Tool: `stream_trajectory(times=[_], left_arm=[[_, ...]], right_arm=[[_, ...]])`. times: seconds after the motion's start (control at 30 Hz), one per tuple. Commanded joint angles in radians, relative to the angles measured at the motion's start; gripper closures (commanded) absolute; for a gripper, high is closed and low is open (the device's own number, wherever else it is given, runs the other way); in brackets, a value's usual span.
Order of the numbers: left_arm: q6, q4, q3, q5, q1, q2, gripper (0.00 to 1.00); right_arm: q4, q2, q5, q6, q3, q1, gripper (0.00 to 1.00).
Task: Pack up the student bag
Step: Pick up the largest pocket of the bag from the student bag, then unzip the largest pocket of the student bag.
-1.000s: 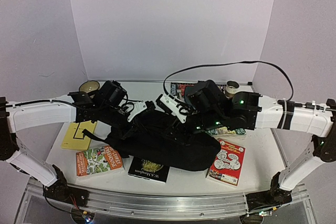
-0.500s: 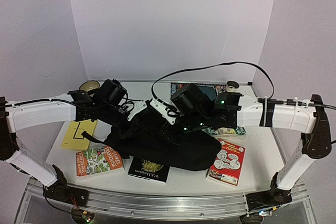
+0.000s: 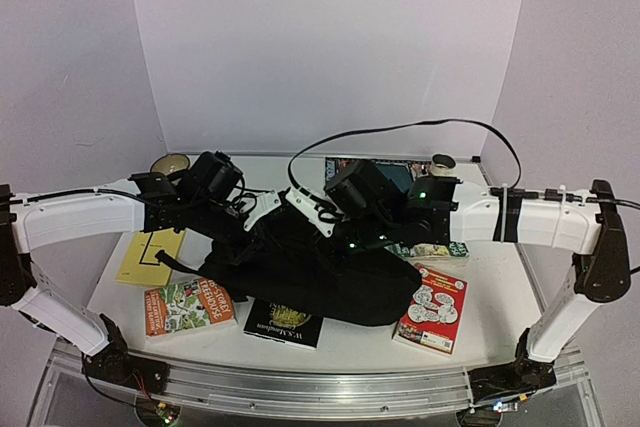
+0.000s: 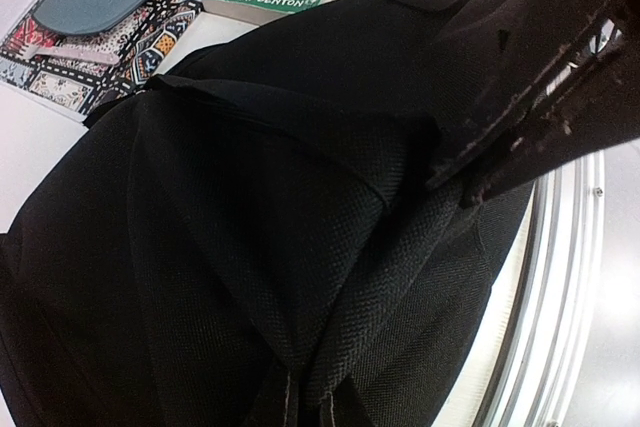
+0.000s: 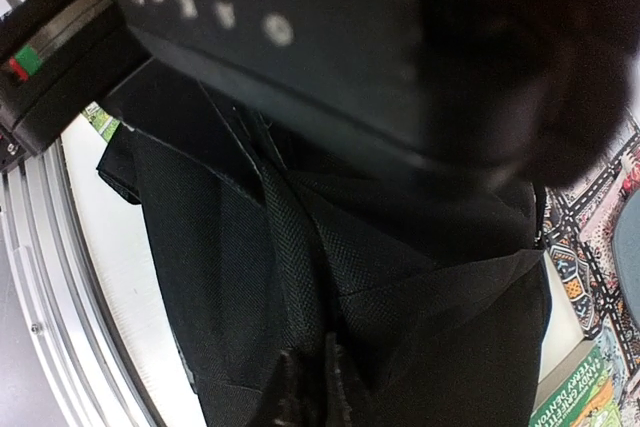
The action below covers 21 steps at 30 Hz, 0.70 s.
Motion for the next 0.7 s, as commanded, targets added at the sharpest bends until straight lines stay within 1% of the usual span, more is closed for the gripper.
stream_trajectory(times=[0.0,0.1,0.23,0.37,0.5,0.6,0.67], left_arm=[[-0.006,0.088,0.048,-0.01,0.004,-0.028,1.0],[-0.006,0.088,0.048,-0.022,0.007,-0.021,1.0],[-0.015,0.085,0.05,-0.024,0.011,-0.015,1.0],[-0.02,0.086,0.054,0.003,0.012,-0.007,1.0],[-0.025,0.085,0.062,0.031,0.012,-0.007,1.0],[-0.026,0.085,0.067,0.042,0.012,-0.007,1.0],[-0.027,0.085,0.068,0.048,0.012,-0.009,1.0]], right_arm=[[-0.014,-0.086,-0.018,0.006,-0.022,0.003,0.98],[-0.014,-0.104,-0.042,0.016,-0.036,0.003,1.0],[-0.014,-0.134,-0.068,0.027,-0.049,0.002,0.99],[-0.012,-0.147,-0.091,0.029,-0.057,0.003,0.94],[-0.011,-0.133,-0.093,0.029,-0.058,0.002,0.93],[-0.007,-0.125,-0.101,0.035,-0.059,0.003,0.86],[-0.002,-0.123,-0.112,0.037,-0.06,0.003,0.85]])
